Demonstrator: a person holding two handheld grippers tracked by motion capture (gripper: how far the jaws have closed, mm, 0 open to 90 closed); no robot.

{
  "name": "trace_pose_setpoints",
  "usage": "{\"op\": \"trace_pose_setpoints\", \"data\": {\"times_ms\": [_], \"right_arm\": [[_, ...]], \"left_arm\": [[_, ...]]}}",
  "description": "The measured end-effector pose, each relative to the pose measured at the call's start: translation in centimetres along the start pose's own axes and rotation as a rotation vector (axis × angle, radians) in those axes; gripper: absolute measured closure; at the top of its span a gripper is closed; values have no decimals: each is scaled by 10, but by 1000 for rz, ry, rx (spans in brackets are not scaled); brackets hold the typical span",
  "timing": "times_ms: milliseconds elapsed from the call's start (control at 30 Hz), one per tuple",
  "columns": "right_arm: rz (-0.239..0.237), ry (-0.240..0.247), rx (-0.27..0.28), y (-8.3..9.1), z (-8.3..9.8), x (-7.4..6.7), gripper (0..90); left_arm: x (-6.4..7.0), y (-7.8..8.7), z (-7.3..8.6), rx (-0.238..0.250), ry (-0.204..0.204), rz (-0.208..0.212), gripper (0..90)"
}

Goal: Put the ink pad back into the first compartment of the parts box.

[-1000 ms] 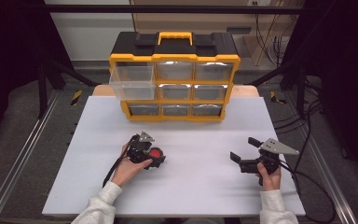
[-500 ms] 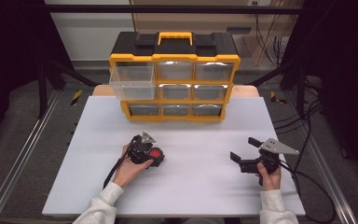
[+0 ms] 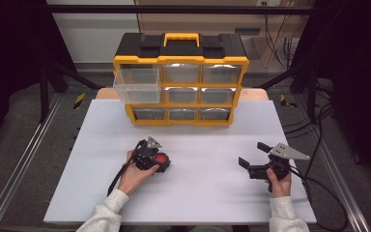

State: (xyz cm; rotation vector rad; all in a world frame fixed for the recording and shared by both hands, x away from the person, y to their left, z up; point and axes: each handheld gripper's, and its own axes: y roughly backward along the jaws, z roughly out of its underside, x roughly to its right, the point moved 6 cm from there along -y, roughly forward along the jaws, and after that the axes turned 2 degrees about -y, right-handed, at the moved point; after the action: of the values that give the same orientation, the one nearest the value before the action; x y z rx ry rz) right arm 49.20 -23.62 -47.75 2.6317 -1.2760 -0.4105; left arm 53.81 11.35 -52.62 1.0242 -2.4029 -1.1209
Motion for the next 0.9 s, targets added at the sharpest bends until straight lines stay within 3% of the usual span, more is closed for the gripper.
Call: {"op": "trace_pose_setpoints", "data": {"times_ms": [900], "right_arm": [[-1, 2, 3, 0, -1, 0, 4]], "left_arm": [[-3, 10, -4, 14, 20, 16, 299]]}}
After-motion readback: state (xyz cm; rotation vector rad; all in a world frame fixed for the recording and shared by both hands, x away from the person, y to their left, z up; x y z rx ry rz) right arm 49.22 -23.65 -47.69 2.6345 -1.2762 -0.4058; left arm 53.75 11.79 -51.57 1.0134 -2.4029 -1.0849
